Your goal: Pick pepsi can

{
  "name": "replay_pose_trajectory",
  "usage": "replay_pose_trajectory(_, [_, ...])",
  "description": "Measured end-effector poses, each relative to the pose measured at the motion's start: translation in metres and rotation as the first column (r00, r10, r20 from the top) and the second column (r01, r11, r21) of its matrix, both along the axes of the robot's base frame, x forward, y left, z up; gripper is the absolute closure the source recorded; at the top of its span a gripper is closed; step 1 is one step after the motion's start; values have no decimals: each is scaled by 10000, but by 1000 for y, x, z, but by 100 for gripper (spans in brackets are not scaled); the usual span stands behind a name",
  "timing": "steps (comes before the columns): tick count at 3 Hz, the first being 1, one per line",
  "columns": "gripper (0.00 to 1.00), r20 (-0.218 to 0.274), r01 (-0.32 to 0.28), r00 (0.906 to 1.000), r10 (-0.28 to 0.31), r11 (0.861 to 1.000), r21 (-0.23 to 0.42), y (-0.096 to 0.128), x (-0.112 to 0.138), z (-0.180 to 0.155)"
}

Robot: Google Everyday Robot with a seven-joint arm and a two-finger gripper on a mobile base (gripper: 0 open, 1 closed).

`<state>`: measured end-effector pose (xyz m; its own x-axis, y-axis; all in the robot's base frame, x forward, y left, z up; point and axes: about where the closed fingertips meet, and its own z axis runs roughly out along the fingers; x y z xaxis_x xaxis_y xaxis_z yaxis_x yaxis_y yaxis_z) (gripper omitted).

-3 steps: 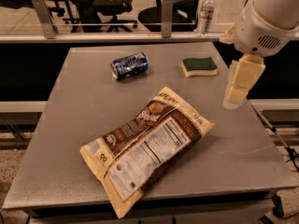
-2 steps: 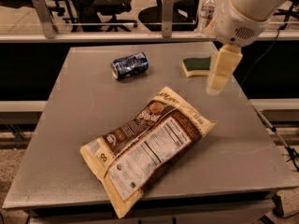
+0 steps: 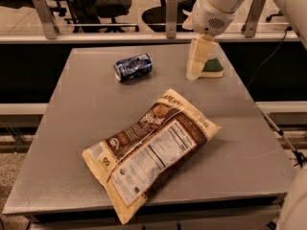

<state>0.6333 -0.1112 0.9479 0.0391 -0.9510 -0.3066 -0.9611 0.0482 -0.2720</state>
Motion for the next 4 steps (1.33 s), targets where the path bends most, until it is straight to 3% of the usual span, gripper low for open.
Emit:
replay_pose_trajectory(1, [0, -12, -454, 9990, 454, 9989, 76, 23, 22, -9])
replay_pose_trajectory(4, [0, 567, -1503, 9859, 1576, 9819, -1154, 105, 61, -64])
